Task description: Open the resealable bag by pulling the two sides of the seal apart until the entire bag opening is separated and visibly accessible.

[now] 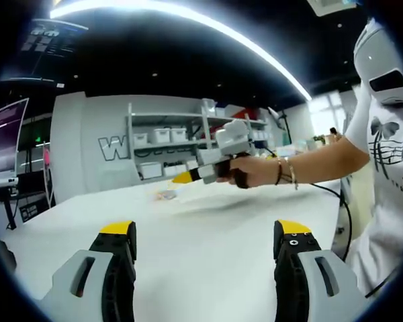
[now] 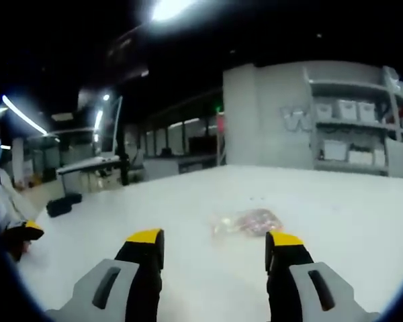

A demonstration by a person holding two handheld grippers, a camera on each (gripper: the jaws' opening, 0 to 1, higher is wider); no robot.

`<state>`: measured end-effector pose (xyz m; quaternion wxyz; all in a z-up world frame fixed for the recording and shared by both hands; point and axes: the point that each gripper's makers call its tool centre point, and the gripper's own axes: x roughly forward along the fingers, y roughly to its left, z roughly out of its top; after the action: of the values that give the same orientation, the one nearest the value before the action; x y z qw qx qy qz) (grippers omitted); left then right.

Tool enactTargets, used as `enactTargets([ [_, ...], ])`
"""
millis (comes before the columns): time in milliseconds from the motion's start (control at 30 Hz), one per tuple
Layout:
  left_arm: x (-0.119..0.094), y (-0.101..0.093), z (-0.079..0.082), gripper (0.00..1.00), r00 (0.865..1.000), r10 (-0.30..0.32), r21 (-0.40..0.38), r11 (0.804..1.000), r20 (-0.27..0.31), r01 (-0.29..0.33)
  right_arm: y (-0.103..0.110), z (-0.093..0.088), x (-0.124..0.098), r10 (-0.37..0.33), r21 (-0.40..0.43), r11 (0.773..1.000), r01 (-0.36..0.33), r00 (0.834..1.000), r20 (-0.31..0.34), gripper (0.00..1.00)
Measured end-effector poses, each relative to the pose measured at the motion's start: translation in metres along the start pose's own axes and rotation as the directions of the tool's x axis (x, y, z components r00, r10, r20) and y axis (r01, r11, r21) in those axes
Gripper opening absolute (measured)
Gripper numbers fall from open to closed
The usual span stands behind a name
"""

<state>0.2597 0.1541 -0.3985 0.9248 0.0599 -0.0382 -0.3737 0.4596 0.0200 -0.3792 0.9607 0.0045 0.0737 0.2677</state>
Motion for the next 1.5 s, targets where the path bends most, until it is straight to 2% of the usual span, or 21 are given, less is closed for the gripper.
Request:
enactTargets([
  [1500,0.000,-0.001,0.000,0.83,1.000,-0.001,-0.008,1.000,0.004,0.001,0.002,0.004,-0.058,-0.025,0.068,0.997,0.021,0.998,0.057,0.58],
])
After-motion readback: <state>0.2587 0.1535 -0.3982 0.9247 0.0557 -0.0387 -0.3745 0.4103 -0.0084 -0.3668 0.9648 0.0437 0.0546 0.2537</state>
